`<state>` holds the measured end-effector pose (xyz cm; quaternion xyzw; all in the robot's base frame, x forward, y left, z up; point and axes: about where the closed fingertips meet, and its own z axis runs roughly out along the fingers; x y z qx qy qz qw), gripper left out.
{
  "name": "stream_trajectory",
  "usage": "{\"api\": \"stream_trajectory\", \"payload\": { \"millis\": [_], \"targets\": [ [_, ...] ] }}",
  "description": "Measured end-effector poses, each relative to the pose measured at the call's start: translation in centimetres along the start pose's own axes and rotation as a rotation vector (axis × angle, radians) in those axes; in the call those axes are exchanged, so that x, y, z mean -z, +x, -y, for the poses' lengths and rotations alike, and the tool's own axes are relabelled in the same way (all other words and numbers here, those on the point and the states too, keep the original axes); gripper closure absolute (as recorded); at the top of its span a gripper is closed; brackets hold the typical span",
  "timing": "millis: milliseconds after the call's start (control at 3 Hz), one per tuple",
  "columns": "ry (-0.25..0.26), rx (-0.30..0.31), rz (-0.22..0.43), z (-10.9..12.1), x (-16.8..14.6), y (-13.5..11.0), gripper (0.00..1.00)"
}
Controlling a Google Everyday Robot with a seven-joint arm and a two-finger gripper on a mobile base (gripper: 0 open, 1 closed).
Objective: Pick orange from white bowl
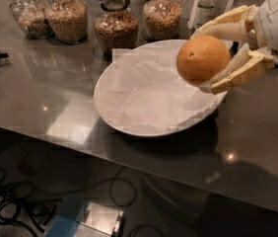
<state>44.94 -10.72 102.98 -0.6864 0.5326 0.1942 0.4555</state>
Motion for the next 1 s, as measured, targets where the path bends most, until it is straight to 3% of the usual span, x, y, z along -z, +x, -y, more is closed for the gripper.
{"api": "stream_trajectory", "payload": {
  "millis": [667,1000],
  "targets": [
    [-0.021,0.237,-0.023,-4.0,1.8,-7.6,1.00],
    [-0.021,0.237,-0.023,-4.0,1.8,-7.6,1.00]
  ]
}}
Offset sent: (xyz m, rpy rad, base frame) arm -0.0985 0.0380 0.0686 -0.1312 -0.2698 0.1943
